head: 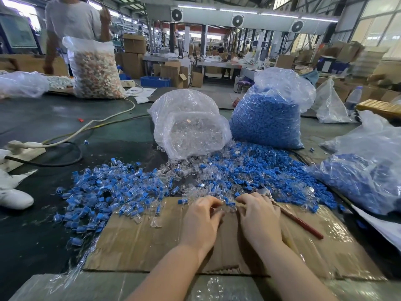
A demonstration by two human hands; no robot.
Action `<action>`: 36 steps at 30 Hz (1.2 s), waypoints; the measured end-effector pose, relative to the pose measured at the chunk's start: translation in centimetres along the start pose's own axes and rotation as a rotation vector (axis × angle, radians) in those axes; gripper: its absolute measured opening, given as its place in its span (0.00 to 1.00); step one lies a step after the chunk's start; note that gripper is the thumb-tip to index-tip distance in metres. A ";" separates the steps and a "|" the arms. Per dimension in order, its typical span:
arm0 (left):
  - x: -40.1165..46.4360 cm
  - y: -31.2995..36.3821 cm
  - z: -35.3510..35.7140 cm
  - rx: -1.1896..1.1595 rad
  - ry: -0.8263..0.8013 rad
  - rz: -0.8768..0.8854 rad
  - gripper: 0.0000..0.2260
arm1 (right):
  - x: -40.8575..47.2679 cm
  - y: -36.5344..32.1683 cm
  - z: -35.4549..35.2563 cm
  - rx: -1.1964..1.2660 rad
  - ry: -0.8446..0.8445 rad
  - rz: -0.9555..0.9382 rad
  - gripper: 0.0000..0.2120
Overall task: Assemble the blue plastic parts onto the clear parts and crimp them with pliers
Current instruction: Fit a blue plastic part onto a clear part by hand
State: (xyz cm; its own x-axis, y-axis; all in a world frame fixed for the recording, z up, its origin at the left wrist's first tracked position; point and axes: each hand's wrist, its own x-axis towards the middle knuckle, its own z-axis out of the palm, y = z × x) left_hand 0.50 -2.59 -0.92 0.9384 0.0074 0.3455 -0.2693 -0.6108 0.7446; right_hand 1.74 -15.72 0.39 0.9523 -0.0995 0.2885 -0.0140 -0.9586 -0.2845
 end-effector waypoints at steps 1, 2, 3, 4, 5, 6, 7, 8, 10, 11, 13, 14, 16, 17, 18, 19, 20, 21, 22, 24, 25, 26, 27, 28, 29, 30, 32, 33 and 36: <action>0.0 0.0 -0.1 -0.043 0.031 -0.034 0.06 | 0.1 -0.2 0.2 0.003 -0.003 0.009 0.12; -0.1 -0.1 -0.1 -0.078 0.046 -0.059 0.06 | 0.2 -0.3 0.4 0.000 -0.005 0.018 0.12; -0.1 0.0 -0.1 -0.098 0.050 -0.074 0.06 | 0.3 -0.4 0.6 -0.006 -0.004 0.027 0.12; -0.2 0.0 -0.1 -0.103 0.046 -0.079 0.06 | 0.4 -0.5 0.7 -0.009 0.000 0.036 0.11; -0.2 0.0 -0.1 -0.101 0.041 -0.078 0.06 | 0.5 -0.5 0.8 -0.006 0.005 0.045 0.11; -0.2 0.0 0.0 -0.097 0.040 -0.074 0.07 | 0.5 -0.5 0.8 0.001 0.010 0.054 0.10; -0.2 0.0 0.0 -0.090 0.046 -0.067 0.08 | 0.6 -0.6 0.9 0.008 0.014 0.062 0.09; -0.3 0.0 0.0 -0.081 0.054 -0.061 0.08 | 0.7 -0.6 0.8 0.013 0.017 0.067 0.09; -0.3 0.0 0.0 -0.069 0.069 -0.049 0.10 | 0.9 -0.5 0.9 0.021 0.019 0.072 0.09; -0.3 0.0 0.0 -0.068 0.073 -0.049 0.11 | 1.0 -0.5 0.8 0.028 0.018 0.075 0.08; -0.4 0.1 0.1 -0.070 0.072 -0.063 0.12 | 1.2 -0.4 0.8 0.040 0.009 0.081 0.08; -0.4 0.1 0.1 -0.073 0.068 -0.071 0.12 | 1.2 -0.4 0.8 0.041 0.001 0.082 0.07; -0.4 0.2 0.1 -0.094 0.054 -0.093 0.11 | 1.2 -0.5 0.8 0.036 -0.006 0.078 0.06; -0.4 0.2 0.0 -0.118 0.048 -0.112 0.10 | 1.2 -0.6 0.7 0.041 -0.001 0.075 0.06; -0.5 0.2 0.0 -0.150 0.043 -0.131 0.07 | 1.1 -0.7 0.7 0.056 0.014 0.074 0.06; -0.5 0.3 -0.1 -0.180 0.039 -0.148 0.07 | 0.9 -0.8 0.7 0.079 0.034 0.073 0.06; -0.4 0.3 -0.1 -0.199 0.040 -0.157 0.08 | 0.7 -0.9 0.6 0.103 0.057 0.067 0.07; -0.4 0.3 -0.1 -0.207 0.044 -0.161 0.09 | 0.4 -1.0 0.5 0.121 0.080 0.050 0.07; -0.4 0.3 -0.2 -0.209 0.047 -0.161 0.10 | 0.0 -1.1 0.4 0.132 0.099 0.026 0.07; -0.3 0.2 -0.3 -0.199 0.055 -0.155 0.10 | -0.8 -1.4 0.3 0.159 0.120 -0.029 0.06; -0.3 0.2 -0.3 -0.195 0.058 -0.150 0.10 | -1.1 -1.5 0.3 0.174 0.120 -0.054 0.05; -0.3 0.2 -0.3 -0.193 0.060 -0.146 0.09 | -1.5 -1.5 0.3 0.184 0.115 -0.073 0.05; -0.3 0.2 -0.3 -0.193 0.064 -0.145 0.09 | -1.8 -1.5 0.3 0.191 0.106 -0.085 0.04; -0.3 0.1 -0.3 -0.191 0.068 -0.146 0.09 | -2.1 -1.4 0.4 0.196 0.093 -0.090 0.03; -0.2 0.1 -0.3 -0.190 0.073 -0.148 0.09 | -2.3 -1.3 0.5 0.200 0.081 -0.093 0.03; -0.2 0.1 -0.3 -0.191 0.078 -0.151 0.09 | -2.5 -1.2 0.5 0.206 0.077 -0.099 0.03; -0.2 0.1 -0.3 -0.199 0.085 -0.158 0.10 | -2.6 -1.1 0.5 0.224 0.083 -0.123 0.03; -0.2 0.0 -0.3 -0.199 0.085 -0.157 0.11 | -2.7 -1.1 0.5 0.226 0.078 -0.132 0.03; -0.2 -0.1 -0.3 -0.168 0.070 -0.119 0.08 | -2.7 -1.1 0.6 0.232 0.066 -0.135 0.03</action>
State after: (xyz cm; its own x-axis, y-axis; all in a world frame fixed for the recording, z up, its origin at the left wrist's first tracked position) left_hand 0.25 -2.29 -0.94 0.9501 0.1300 0.2835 -0.1950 -0.4620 0.8652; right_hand -0.59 -14.23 -0.61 0.9190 0.0002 0.3943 0.1886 -0.8784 -0.4392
